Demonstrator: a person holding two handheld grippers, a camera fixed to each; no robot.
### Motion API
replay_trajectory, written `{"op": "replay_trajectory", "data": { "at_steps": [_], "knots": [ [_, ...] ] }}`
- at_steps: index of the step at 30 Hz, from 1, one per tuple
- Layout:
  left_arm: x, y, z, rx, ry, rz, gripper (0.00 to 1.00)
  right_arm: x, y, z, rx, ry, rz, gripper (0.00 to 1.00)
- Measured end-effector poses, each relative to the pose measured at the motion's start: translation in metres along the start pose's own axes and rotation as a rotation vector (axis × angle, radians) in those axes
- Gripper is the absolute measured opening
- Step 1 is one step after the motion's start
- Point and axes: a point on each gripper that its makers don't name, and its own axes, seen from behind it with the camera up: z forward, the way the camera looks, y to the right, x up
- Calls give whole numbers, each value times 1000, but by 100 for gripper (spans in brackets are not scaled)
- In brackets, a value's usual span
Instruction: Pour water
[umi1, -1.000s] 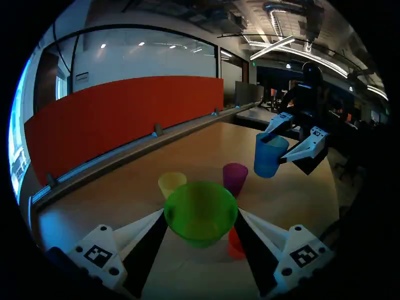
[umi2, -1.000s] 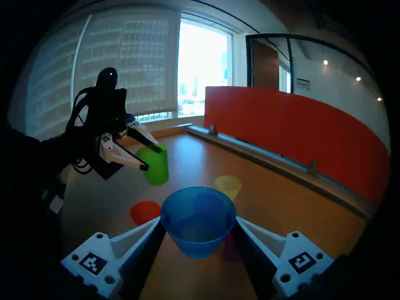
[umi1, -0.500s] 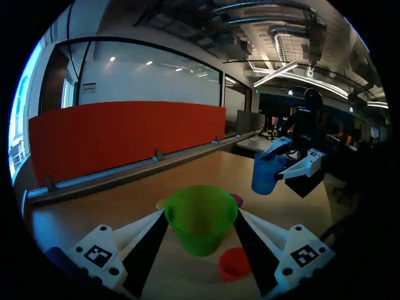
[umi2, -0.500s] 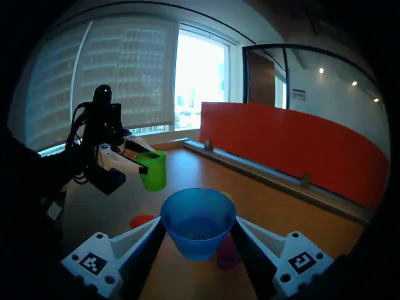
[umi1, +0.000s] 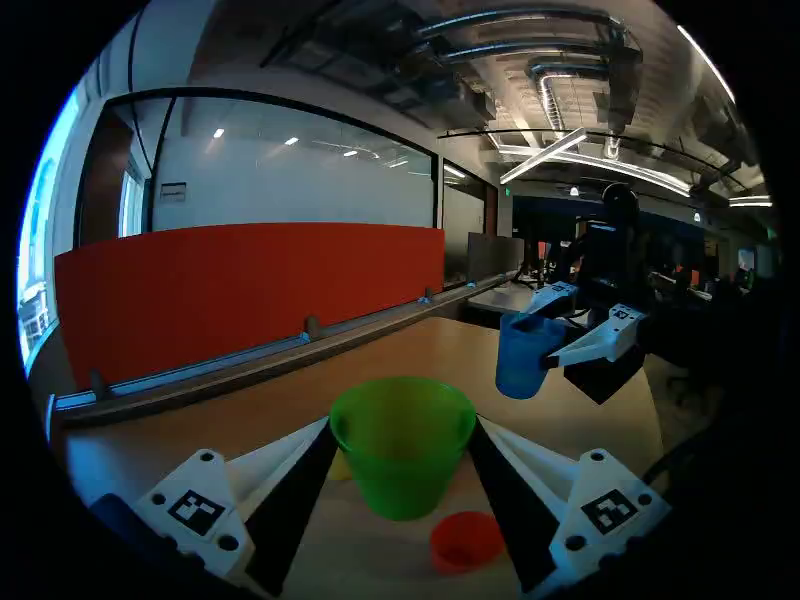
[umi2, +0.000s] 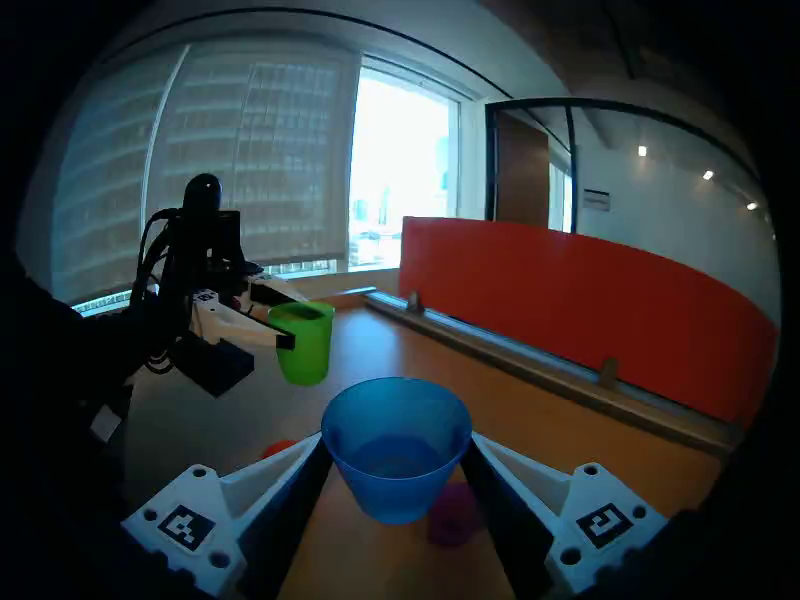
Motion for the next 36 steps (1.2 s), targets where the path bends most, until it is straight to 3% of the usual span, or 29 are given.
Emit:
{"op": "replay_trajectory", "data": {
  "at_steps": [21,30,36],
  "knots": [
    [4,12,-1,-13,5,7,88,33,6,-4,-24,124,3,89],
    [0,15,-1,-19,-4,13,88,36,6,-4,-18,125,7,89],
    [-4,26,0,-41,-9,22,88,42,6,-4,-15,136,-3,89]
  ]
}}
